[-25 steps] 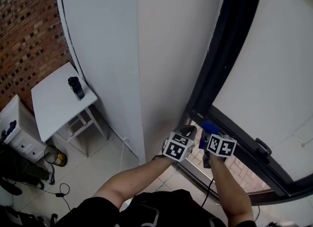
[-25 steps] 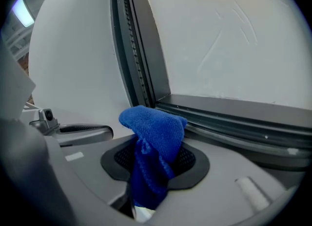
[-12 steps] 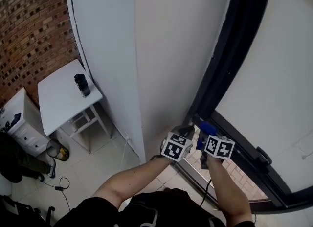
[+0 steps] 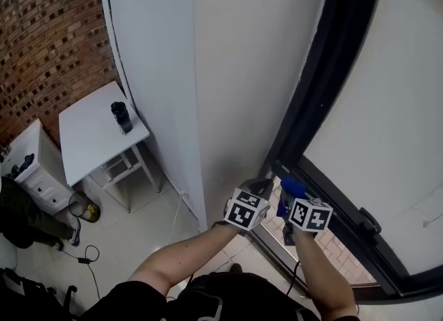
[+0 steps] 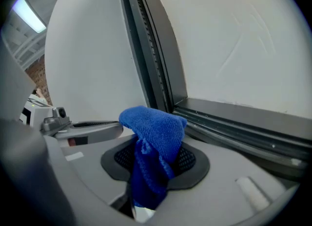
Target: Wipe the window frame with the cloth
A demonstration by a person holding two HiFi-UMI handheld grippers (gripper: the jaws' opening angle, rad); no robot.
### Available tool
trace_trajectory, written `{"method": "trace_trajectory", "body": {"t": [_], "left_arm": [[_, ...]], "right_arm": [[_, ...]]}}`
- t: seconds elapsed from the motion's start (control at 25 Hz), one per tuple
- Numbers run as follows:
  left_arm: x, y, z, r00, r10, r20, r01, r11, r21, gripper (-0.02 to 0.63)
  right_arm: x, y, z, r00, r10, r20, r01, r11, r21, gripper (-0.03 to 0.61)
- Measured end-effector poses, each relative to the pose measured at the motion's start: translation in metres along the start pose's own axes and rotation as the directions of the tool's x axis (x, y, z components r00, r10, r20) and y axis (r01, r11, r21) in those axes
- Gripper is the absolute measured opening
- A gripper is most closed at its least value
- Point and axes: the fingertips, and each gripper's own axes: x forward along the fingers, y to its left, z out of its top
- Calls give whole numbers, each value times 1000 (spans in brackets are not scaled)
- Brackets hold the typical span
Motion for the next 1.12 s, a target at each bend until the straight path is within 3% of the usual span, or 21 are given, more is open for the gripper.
{"method": "trace_trajectory", "body": {"t": [0.16, 0.44, 1.12], "left_arm": [[-8, 2, -8, 1000, 19, -3, -19, 1000, -7, -11], [-20, 13, -25, 998, 54, -21, -54, 998, -11, -11], [-4, 29, -30, 997, 66, -36, -67, 998, -11, -11]], "right_arm": [[-1, 4, -4, 1000, -2, 5, 2, 999, -40, 147], [25, 21, -6, 998, 60, -5, -60, 998, 14, 147], [73, 10, 18, 999, 33, -18, -31, 994, 104, 147]]}}
